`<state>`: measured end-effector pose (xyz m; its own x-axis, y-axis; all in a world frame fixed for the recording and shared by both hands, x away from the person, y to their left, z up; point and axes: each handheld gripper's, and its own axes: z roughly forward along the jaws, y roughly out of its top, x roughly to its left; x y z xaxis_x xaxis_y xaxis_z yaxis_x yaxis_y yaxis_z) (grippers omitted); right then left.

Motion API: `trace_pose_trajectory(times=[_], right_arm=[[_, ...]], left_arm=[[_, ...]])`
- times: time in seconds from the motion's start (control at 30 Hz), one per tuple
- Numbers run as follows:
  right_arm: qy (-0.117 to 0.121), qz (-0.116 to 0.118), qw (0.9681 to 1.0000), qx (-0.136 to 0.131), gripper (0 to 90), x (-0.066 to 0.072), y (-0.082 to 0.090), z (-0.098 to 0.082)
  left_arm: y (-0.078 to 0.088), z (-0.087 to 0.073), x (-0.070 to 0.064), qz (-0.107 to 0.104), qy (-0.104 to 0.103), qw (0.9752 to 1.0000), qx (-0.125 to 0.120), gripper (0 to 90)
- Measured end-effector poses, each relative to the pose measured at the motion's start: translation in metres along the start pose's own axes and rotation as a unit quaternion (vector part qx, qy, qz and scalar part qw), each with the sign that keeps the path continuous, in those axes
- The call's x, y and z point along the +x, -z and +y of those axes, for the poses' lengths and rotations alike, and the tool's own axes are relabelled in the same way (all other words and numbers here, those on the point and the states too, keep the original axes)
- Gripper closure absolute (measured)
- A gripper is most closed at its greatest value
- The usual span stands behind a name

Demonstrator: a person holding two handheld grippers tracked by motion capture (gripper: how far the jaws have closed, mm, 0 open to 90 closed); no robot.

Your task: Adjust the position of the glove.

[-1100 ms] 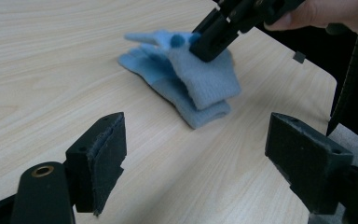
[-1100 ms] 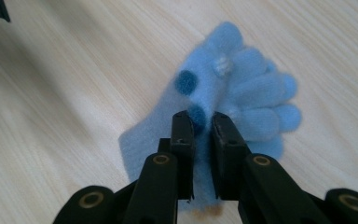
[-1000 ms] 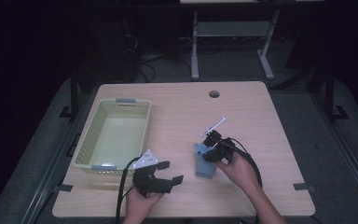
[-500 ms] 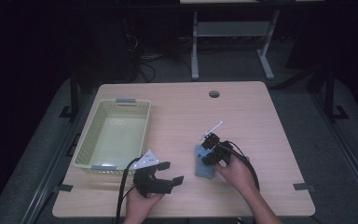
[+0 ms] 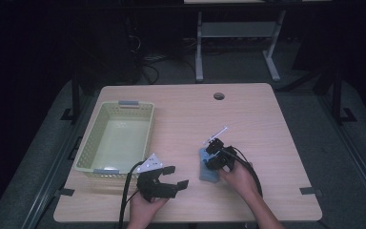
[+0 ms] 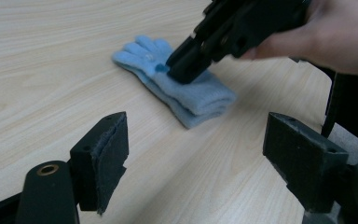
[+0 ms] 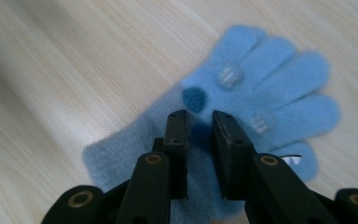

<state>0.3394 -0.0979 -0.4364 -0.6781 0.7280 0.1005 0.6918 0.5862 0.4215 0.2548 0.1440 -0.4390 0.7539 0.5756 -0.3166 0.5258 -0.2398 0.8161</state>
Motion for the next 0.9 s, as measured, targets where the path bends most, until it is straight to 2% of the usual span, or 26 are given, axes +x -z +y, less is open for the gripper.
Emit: trace_pose_trajectory(times=[0.07, 0.17, 0.27, 0.37, 0.47, 0.5, 0.53, 0.67, 0.7, 0.9], right_arm=[[-0.009, 0.004, 0.9999, -0.009, 74.0, -0.001, 0.002, -0.001], [-0.013, 0.007, 0.9995, -0.028, 64.7, -0.004, 0.01, -0.004], [-0.032, 0.015, 0.9979, -0.054, 58.0, -0.008, 0.018, -0.01], [-0.052, 0.025, 0.996, -0.069, 51.4, -0.013, 0.026, -0.017], [-0.071, 0.045, 0.9923, -0.091, 49.5, -0.017, 0.034, -0.025], [-0.071, 0.045, 0.9923, -0.091, 49.5, -0.017, 0.034, -0.025], [-0.08, 0.05, 0.9906, -0.098, 48.2, -0.019, 0.038, -0.031], [-0.098, 0.058, 0.9874, -0.11, 46.3, -0.021, 0.039, -0.04], [-0.101, 0.059, 0.9869, -0.111, 46.1, -0.022, 0.039, -0.042], [-0.139, 0.083, 0.9781, -0.132, 44.0, -0.028, 0.037, -0.058]], left_arm=[[-0.001, 0.0, 0.001, -0.002, -0.001, 1.0, 0.007, 22.5], [-0.003, 0.001, 0.001, -0.006, 0.008, 0.9999, 0.008, 23.1], [-0.006, 0.002, 0.001, -0.01, 0.014, 0.9998, 0.012, 24.8], [-0.012, 0.004, 0.002, -0.018, 0.029, 0.9992, 0.023, 25.3], [-0.018, 0.007, 0.004, -0.018, 0.038, 0.9987, 0.028, 25.4], [-0.018, 0.007, 0.004, -0.018, 0.038, 0.9987, 0.028, 25.4], [-0.022, 0.01, 0.006, -0.021, 0.048, 0.9983, 0.027, 25.4], [-0.031, 0.017, 0.008, -0.028, 0.065, 0.9971, 0.028, 25.7], [-0.033, 0.019, 0.008, -0.033, 0.071, 0.9965, 0.029, 26.9], [-0.051, 0.028, 0.011, -0.046, 0.111, 0.9916, 0.047, 29.6]])
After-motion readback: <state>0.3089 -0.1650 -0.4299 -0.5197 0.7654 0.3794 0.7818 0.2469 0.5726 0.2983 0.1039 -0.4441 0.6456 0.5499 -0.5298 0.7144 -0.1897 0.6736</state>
